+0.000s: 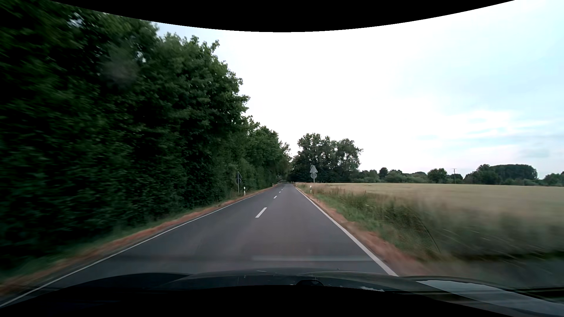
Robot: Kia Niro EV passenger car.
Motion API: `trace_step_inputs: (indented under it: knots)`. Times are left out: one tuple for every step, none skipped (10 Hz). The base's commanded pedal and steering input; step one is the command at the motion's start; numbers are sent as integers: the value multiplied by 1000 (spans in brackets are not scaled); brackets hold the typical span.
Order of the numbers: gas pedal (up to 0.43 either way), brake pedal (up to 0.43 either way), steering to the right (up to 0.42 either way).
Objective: Follow the waypoints while adhering to traffic rules and regulations
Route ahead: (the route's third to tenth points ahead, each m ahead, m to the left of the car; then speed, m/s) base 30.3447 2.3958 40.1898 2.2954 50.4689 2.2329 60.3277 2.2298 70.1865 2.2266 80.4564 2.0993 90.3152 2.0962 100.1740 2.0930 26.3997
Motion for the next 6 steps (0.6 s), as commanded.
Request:
trace_step_inputs:
  knots:
    - [311, 0, -1]
    - [311, 0, -1]
    - [311, 0, -1]
    - [311, 0, -1]
    - [311, 0, -1]
    - [311, 0, -1]
